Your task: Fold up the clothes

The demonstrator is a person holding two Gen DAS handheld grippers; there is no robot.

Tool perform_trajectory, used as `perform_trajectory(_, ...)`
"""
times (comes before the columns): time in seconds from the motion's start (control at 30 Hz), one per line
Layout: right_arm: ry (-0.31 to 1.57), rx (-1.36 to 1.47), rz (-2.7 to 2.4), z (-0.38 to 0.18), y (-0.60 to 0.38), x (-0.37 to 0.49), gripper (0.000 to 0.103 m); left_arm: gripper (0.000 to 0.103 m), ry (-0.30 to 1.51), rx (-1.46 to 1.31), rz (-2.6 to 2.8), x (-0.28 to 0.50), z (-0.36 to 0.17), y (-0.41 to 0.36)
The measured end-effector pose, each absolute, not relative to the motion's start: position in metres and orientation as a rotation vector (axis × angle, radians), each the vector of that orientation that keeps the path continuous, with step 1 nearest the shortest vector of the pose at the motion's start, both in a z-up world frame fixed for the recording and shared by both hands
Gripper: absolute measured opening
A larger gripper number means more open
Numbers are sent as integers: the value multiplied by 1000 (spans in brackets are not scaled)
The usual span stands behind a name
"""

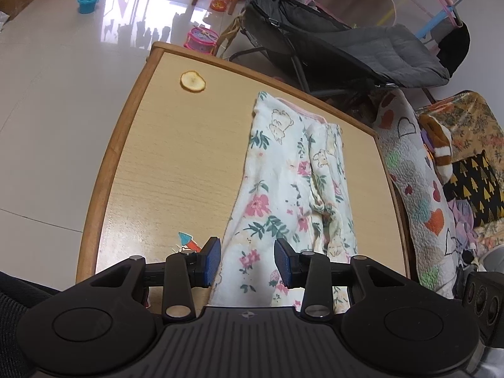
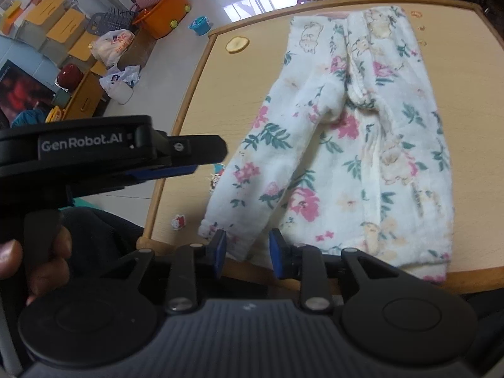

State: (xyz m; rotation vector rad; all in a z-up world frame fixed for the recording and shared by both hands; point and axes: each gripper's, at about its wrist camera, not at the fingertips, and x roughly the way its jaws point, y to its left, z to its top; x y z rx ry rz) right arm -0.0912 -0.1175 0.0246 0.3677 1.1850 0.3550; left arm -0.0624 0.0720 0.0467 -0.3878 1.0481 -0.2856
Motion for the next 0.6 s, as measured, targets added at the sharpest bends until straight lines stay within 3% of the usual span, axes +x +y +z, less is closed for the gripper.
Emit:
perform_trajectory(0.17,1202,352,362,20,-112,-89,26,41,1053,-393,-289,-61,43,72)
perform_trajectory(0.3,1180,321,375,23,-109,-90,4,41,1060,-393,-288,-61,41,73)
perform_trajectory(0.6,1106,237,383,49,-118,-101,4,41,1073,-375,-306,-58,43,70)
